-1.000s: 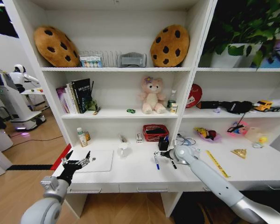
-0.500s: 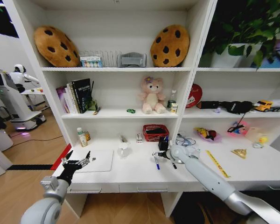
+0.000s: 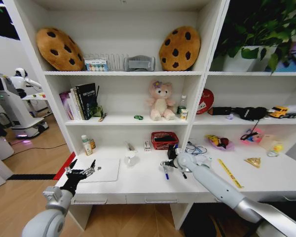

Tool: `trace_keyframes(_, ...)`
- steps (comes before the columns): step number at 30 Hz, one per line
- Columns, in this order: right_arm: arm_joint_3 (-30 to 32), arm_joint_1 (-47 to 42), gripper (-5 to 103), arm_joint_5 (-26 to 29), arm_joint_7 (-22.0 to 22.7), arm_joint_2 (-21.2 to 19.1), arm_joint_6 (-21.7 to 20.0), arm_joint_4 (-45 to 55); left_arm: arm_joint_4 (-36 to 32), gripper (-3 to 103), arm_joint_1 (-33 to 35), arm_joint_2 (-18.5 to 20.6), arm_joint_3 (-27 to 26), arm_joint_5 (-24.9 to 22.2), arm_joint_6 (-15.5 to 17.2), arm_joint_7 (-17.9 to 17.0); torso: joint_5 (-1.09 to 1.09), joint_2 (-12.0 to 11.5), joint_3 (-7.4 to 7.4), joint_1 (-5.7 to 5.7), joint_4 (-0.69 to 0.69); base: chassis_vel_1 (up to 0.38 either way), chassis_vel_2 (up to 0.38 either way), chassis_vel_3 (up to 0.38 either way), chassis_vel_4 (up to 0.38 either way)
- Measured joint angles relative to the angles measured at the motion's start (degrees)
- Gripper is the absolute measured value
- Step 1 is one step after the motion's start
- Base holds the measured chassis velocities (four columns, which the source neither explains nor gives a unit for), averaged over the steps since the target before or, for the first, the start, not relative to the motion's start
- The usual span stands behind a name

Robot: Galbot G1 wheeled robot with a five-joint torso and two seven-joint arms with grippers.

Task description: Organize the objects on the table.

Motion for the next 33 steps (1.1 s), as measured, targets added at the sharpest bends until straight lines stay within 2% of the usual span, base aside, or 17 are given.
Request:
trace_keyframes(1,-0.1,0.1,70,-0.1,0.0,0.0,0.0,-0.1,0.0,100,0.0,0.0,0.0,0.0,0.0,0.0,-0.01,0.0,0.0,0.0,0.0,0.0,0.0,0.0,0.0)
trace_keyframes(3,-0.2,0.2,70,-0.1,0.0,0.0,0.0,-0.3,0.0,100,0.0,0.0,0.0,0.0,0.0,0.0,-0.01,0.0,0.0,0.0,0.0,0.0,0.0,0.0,0.0)
trace_keyframes(4,-0.3,0.3,63,-0.1,0.0,-0.1,0.0,-0.4,0.0,100,0.0,0.0,0.0,0.0,0.0,0.0,-0.01,0.0,-0.01,0.0,-0.01,0.0,0.0,0.0,0.0)
trace_keyframes(6,-0.6,0.4,62,-0.1,0.2,-0.1,0.0,-0.4,0.0,100,0.0,0.0,0.0,0.0,0.0,0.0,-0.01,0.0,0.0,0.0,0.0,0.0,0.0,0.0,0.0)
trace_keyframes(18,-1.9,1.9,57,-0.2,0.1,0.4,0.0,-1.6,0.0,100,0.0,0.0,0.0,0.0,0.0,0.0,0.01,0.0,0.0,0.0,0.0,0.0,0.0,0.0,0.0)
trace_keyframes(26,-5.5,5.1,54,0.1,-0.2,0.1,0.0,-2.0,0.0,100,0.0,0.0,0.0,0.0,0.0,0.0,0.0,0.0,0.0,0.0,0.0,0.0,0.0,0.0,0.0)
trace_keyframes(33,-7.8,7.1,57,0.9,0.6,0.7,0.0,-2.6,0.0,100,0.0,0.0,0.0,0.0,0.0,0.0,0.0,0.0,0.0,0.0,0.0,0.0,0.0,0.0,0.0)
